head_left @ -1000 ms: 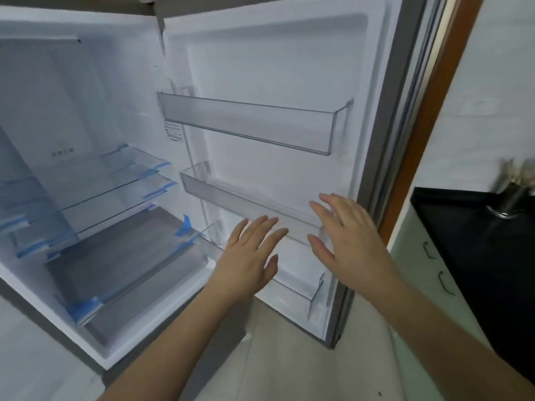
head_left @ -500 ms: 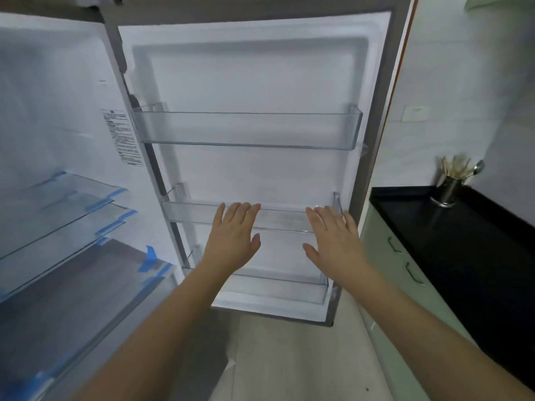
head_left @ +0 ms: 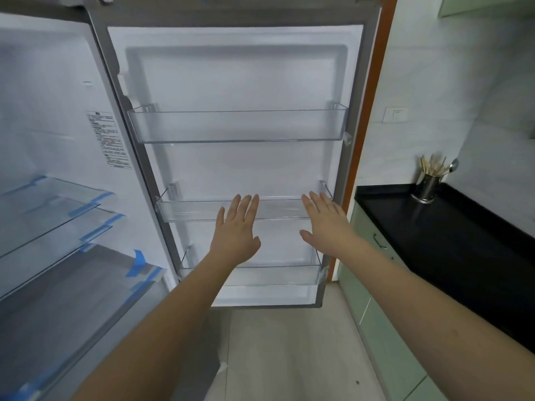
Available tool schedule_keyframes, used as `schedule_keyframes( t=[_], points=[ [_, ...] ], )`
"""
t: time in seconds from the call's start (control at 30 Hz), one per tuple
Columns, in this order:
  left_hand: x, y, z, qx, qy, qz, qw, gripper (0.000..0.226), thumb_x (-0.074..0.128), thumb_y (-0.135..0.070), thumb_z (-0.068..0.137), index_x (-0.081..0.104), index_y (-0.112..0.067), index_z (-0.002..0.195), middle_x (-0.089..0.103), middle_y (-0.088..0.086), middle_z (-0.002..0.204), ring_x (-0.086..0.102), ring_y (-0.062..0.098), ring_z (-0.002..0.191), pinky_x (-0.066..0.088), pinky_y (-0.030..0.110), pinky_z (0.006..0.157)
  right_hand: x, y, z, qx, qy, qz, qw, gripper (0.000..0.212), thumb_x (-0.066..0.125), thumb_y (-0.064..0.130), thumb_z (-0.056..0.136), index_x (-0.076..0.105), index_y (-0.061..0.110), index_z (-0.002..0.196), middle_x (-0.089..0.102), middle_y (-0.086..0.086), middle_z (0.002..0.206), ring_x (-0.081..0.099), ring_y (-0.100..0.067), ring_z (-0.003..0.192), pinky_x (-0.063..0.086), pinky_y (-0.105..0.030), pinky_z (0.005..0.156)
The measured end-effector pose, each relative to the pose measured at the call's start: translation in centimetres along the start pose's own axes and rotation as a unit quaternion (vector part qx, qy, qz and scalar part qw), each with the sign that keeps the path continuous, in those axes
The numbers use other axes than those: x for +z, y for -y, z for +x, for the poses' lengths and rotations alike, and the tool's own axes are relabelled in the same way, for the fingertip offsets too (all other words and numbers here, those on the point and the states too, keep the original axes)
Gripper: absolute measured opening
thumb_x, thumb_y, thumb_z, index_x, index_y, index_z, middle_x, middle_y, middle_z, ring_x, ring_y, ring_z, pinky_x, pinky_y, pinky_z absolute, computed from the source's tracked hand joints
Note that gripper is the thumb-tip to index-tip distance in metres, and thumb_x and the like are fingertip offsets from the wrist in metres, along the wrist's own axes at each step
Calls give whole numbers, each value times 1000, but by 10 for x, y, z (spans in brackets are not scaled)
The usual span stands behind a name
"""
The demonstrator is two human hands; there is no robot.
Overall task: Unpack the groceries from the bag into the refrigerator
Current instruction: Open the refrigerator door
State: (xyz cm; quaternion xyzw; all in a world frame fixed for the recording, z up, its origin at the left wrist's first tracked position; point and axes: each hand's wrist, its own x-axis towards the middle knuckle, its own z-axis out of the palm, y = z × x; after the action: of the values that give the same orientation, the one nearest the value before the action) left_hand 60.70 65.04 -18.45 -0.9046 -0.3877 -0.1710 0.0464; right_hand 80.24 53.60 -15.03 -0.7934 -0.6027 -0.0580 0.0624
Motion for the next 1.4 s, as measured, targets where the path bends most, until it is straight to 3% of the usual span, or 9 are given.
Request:
schedule_keyframes(
  t=[0.2,0.4,0.53,0.67,0.87,1.1,1.27,1.4],
  points=[
    [-18,-4,-6,5,24,17,1000,83,45,-42,96,-11,-25,154,-8,-1,164,-8,22,150,1,48,120,-20,-9,-19,-2,21,17,1000,77,42,46,97,-4,22,153,-6,-3,163,-8,-26,149,3,-45,119],
    [-38,-36,-36,21,34,11,999,80,42,-49,98,-10,-26,154,-7,-1,164,-8,22,150,2,45,120,-38,-18,-55,-18,45,46,998,65,41,39,98,9,25,153,9,-4,163,8,-27,149,14,-47,118],
    [-52,-47,-61,-15,78,34,996,76,37,-51,99,-8,-26,155,-3,-1,164,-3,23,150,6,44,120,-47,-13,-81,-48,28,57,997,61,36,44,99,13,26,153,12,-2,162,12,-27,148,14,-46,118],
    [-72,-47,-93,-56,77,62,993,74,36,-49,99,-8,-27,154,0,0,164,2,24,150,9,44,121,-49,2,-99,-91,8,57,994,61,34,46,100,13,24,153,13,-3,162,13,-26,148,12,-43,118],
    [-108,-47,-156,-142,115,111,977,69,31,-54,99,0,-28,155,-2,-2,164,-6,21,150,2,48,120,-40,35,-117,-146,23,65,987,59,28,47,101,13,24,153,12,-4,162,13,-26,147,11,-42,118],
    [-151,-48,-206,-182,103,116,971,64,26,-55,99,8,-29,155,5,-4,164,-1,23,150,4,48,120,-47,79,-140,-177,8,68,982,56,22,47,101,16,26,153,15,-3,162,14,-25,147,11,-41,119],
    [-169,-44,-231,-164,84,140,973,78,-2,-64,84,15,-31,154,10,-5,163,2,21,150,3,49,120,-55,102,-164,-162,-1,51,985,57,19,48,101,14,27,153,13,-2,162,12,-24,148,10,-41,120],
    [-174,-31,-249,-122,71,117,983,62,23,-55,99,13,-29,154,9,-4,163,2,21,150,5,47,120,-59,124,-192,-129,-17,32,991,56,21,48,101,17,28,153,16,-1,162,14,-23,148,10,-40,118]
  ],
)
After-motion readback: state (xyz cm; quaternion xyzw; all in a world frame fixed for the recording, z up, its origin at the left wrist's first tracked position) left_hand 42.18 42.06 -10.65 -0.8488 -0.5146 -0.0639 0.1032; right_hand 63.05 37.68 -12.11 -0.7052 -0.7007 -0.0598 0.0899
